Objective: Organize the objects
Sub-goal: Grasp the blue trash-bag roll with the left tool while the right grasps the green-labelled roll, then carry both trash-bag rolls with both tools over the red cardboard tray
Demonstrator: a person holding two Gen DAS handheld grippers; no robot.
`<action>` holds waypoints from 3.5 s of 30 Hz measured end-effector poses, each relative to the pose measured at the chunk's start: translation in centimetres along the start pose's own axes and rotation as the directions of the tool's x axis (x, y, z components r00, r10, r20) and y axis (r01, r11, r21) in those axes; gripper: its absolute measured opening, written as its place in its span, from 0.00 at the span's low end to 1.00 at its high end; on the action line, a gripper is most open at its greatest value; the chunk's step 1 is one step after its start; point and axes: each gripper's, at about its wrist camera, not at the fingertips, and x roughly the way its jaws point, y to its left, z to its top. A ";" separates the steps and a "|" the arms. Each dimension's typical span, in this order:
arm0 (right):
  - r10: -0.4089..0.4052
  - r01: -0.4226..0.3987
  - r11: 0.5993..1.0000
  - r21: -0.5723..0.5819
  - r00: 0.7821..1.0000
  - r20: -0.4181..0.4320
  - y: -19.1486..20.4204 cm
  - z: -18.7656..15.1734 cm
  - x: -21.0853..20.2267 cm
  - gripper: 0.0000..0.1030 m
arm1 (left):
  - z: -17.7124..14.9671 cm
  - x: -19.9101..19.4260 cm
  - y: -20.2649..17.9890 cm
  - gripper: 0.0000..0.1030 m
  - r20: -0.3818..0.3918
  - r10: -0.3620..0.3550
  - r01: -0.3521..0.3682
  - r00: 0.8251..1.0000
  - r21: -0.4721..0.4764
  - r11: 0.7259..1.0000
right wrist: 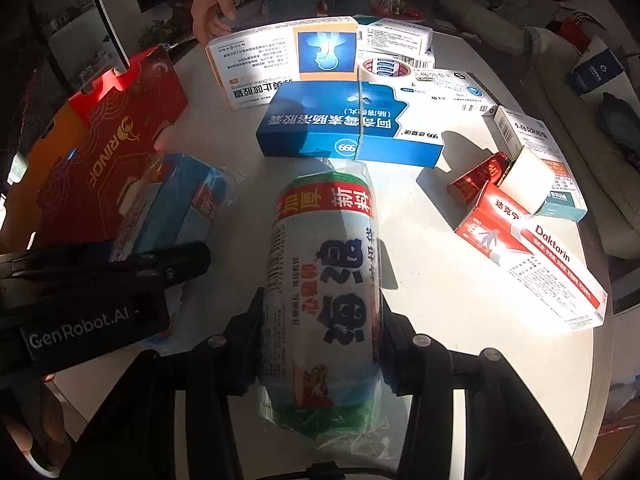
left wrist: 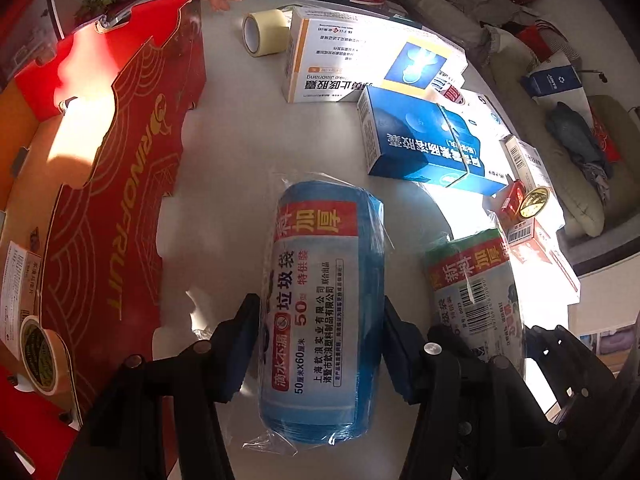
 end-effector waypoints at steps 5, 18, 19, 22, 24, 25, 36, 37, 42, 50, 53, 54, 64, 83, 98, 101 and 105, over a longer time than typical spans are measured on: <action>0.050 -0.055 0.996 0.077 0.997 0.060 -1.3 -1.1 -2.0 0.44 | -0.5 -0.2 -0.1 0.51 0.000 -0.050 0.050 0.999 0.002 0.999; 0.073 -0.119 0.964 0.239 0.979 0.193 -5.1 -2.7 -6.5 0.45 | -1.1 -3.7 -2.1 0.50 0.097 -0.074 0.066 0.993 0.086 0.994; 0.073 -0.122 0.962 0.243 0.977 0.200 -5.1 -2.8 -6.8 0.45 | -1.2 -4.2 -2.3 0.50 0.109 -0.068 0.057 0.992 0.100 0.993; 0.073 -0.133 0.957 0.257 0.971 0.230 -5.3 -3.4 -8.0 0.45 | -1.6 -5.6 -2.8 0.50 0.152 -0.043 0.022 0.987 0.137 0.990; 0.077 -0.145 0.953 0.266 0.965 0.251 -5.4 -3.8 -8.8 0.45 | -1.9 -6.7 -3.2 0.50 0.185 -0.031 0.002 0.982 0.157 0.988; 0.076 -0.149 0.951 0.270 0.962 0.262 -5.4 -4.0 -9.2 0.45 | -2.0 -7.4 -3.4 0.50 0.203 -0.026 -0.009 0.979 0.168 0.986; 0.104 -0.223 0.940 0.258 0.908 0.407 -4.4 -5.0 -15.4 0.45 | -4.1 -15.0 -1.7 0.50 0.365 -0.013 -0.057 0.931 0.182 0.982; 0.110 -0.231 0.940 0.250 0.901 0.419 -4.2 -5.0 -15.9 0.45 | -4.2 -15.7 -1.4 0.50 0.379 -0.007 -0.067 0.925 0.182 0.981; 0.141 -0.253 0.945 0.209 0.888 0.439 -2.8 -4.1 -17.0 0.45 | -4.5 -17.9 0.2 0.50 0.414 0.026 -0.092 0.910 0.141 0.986; 0.179 -0.269 0.953 0.143 0.873 0.454 0.1 -3.4 -18.7 0.45 | -5.5 -19.7 3.0 0.50 0.440 0.090 -0.141 0.893 0.084 0.986; 0.212 -0.304 0.941 0.147 0.871 0.443 0.8 -3.4 -18.4 0.45 | -5.9 -20.0 3.5 0.50 0.443 0.115 -0.163 0.889 0.071 0.984; 0.229 -0.323 0.935 0.149 0.867 0.443 0.8 -3.5 -18.4 0.45 | -6.0 -20.1 3.6 0.50 0.445 0.122 -0.170 0.887 0.071 0.983; 0.258 -0.351 0.926 0.138 0.856 0.448 1.6 -3.7 -19.2 0.45 | -6.5 -21.0 3.9 0.50 0.467 0.144 -0.198 0.872 0.068 0.978; 0.344 -0.355 0.934 -0.042 0.862 0.373 9.9 -0.5 -17.7 0.45 | -6.7 -22.9 10.5 0.51 0.482 0.237 -0.235 0.844 -0.065 0.970; 0.378 -0.352 0.925 -0.139 0.879 0.289 16.5 2.4 -14.9 0.45 | -6.3 -21.1 15.9 0.51 0.426 0.345 -0.303 0.836 -0.167 0.938; 0.370 -0.335 0.928 -0.163 0.884 0.286 17.4 2.6 -14.5 0.45 | -6.2 -20.7 16.4 0.51 0.419 0.348 -0.303 0.839 -0.173 0.937; 0.360 -0.319 0.929 -0.186 0.896 0.261 18.6 3.1 -13.3 0.45 | -5.7 -20.0 17.3 0.51 0.401 0.330 -0.281 0.854 -0.178 0.943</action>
